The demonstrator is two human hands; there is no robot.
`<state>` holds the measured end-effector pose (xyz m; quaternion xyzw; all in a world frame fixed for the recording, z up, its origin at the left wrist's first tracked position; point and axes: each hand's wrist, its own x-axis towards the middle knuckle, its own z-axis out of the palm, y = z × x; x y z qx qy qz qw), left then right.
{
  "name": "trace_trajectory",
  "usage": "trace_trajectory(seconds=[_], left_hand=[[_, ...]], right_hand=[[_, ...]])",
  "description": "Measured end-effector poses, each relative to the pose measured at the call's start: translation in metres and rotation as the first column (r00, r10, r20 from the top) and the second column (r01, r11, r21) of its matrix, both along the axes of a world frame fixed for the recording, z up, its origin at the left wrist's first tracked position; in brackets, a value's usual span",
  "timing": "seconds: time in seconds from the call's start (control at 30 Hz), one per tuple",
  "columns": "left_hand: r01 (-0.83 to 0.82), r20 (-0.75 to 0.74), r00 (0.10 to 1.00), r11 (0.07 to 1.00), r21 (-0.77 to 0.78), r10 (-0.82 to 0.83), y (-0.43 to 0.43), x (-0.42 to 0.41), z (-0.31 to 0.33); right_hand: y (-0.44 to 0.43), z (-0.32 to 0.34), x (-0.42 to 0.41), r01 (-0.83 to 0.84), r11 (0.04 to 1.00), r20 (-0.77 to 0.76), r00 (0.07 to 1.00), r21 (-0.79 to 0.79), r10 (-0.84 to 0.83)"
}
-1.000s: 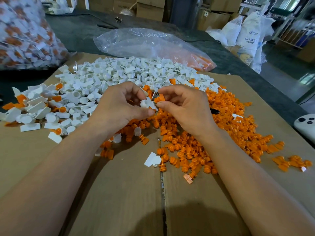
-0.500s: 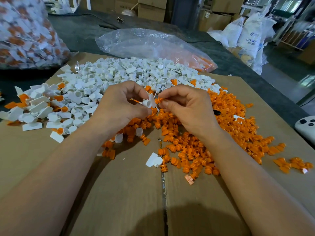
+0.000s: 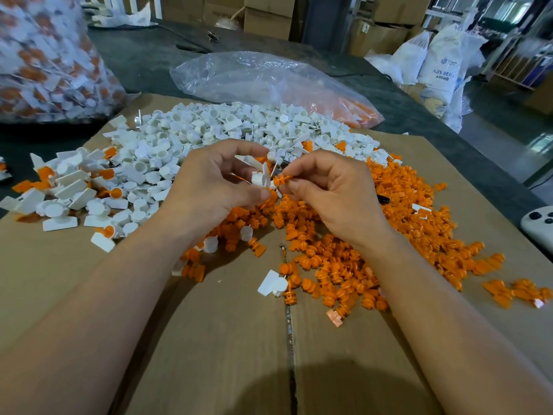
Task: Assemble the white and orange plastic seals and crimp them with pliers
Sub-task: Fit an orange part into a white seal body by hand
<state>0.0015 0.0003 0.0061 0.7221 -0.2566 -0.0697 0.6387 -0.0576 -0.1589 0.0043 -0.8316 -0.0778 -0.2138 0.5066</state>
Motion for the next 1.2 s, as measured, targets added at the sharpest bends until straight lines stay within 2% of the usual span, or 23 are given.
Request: trace_trajectory(seconds=[0.27, 0.5, 0.73, 1.2], left_hand=[[-0.044, 0.027, 0.999, 0.998, 0.041, 0.043, -0.0003, 0.0003, -0.001], [0.007, -0.053, 0.999, 0.998, -0.057, -0.01, -0.0008, 0.0009, -0.0019], [0.015, -0.025, 1.0, 1.0, -0.025, -0.015, -0.0002, 0.001, -0.0021], [-0.008, -0.011, 1.0, 1.0, 0.003, 0.008, -0.001, 0.0016, -0.0034]], right_hand=[[-0.0002, 0.002, -0.0011, -0.002, 1.0, -0.004, 1.0, 0.0, 0.002], [0.0013, 0.0027, -0.0014, 0.009, 1.0, -0.01, 1.0, -0.021, -0.01], [0.0005, 0.0054, -0.0035, 0.009, 1.0, 0.018, 1.0, -0.006, -0.009], [-0.0028, 0.0017, 0.0023, 0.021, 1.0, -0.035, 0.999, 0.017, -0.021]])
